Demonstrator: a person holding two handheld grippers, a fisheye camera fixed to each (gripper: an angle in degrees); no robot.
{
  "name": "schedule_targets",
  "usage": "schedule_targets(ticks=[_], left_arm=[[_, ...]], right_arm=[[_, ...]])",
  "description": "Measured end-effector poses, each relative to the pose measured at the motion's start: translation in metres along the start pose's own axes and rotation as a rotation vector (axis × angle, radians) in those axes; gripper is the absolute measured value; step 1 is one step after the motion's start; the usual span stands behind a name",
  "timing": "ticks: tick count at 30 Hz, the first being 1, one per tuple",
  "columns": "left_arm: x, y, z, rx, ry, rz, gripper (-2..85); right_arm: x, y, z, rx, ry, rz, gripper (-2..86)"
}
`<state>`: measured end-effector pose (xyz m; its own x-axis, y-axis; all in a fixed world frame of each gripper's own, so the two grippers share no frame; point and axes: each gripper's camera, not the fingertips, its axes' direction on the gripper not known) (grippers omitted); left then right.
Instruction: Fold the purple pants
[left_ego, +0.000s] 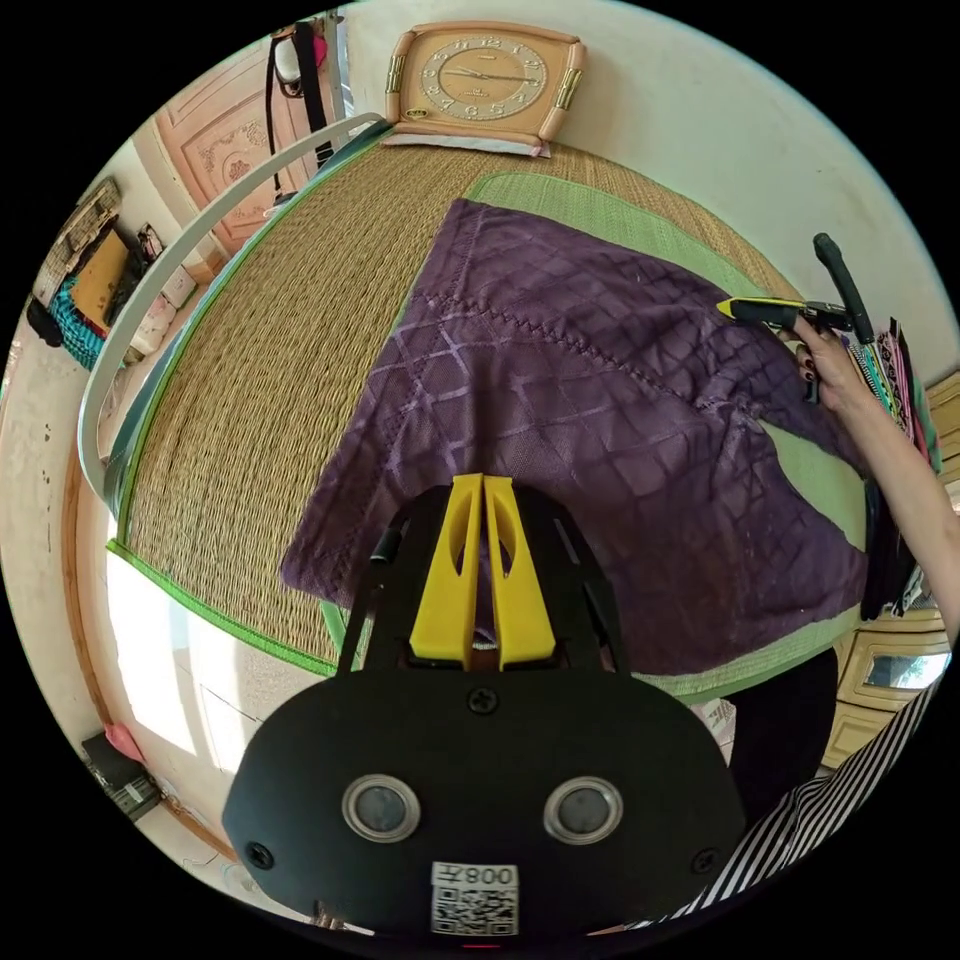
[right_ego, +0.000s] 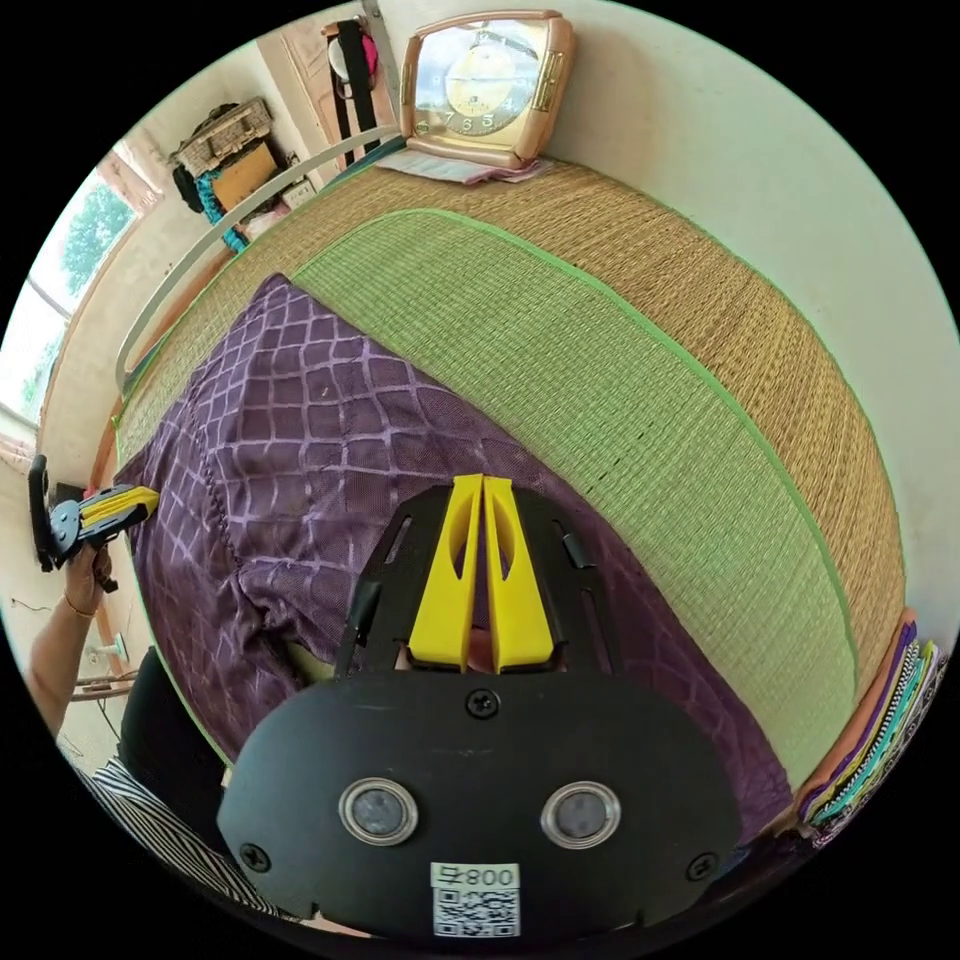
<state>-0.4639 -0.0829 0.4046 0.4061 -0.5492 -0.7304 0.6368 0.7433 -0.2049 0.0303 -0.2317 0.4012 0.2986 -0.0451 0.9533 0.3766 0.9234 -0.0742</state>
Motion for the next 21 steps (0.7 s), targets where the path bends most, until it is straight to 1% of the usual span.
schedule_targets(ticks=[4,7,9,12,14,17,20,21], left_arm=[[-0.008,0.004,-0.03,0.038,0.051,-0.012,0.0],[-0.016,0.02,-0.059,0.074,0.076,-0.013,0.0],[-0.024,0.033,-0.073,0.062,0.084,-0.012,0.0],[-0.036,0.048,-0.078,0.012,0.061,-0.021,0.0],[-0.044,0.055,-0.086,0.031,0.083,-0.02,0.0],[-0.055,0.061,-0.099,0.022,0.105,-0.019,0.0],[-0.066,0.069,-0.111,0.031,0.12,-0.021,0.0],[-0.071,0.072,-0.116,0.036,0.133,-0.032,0.0]], right_arm=[[0.025,0.003,0.001,0.02,0.0,0.054,-0.1],[0.019,0.008,-0.009,0.092,-0.01,0.021,0.1],[0.004,0.001,-0.01,0.137,-0.074,-0.037,0.1],[-0.025,-0.024,0.014,0.098,-0.07,-0.136,0.1],[-0.033,-0.041,0.037,0.042,-0.055,-0.158,0.1],[-0.024,-0.06,0.072,-0.038,-0.012,-0.157,0.1],[-0.001,-0.065,0.075,-0.033,-0.066,-0.111,0.1],[0.001,-0.062,0.074,-0.022,-0.052,-0.109,0.1]])
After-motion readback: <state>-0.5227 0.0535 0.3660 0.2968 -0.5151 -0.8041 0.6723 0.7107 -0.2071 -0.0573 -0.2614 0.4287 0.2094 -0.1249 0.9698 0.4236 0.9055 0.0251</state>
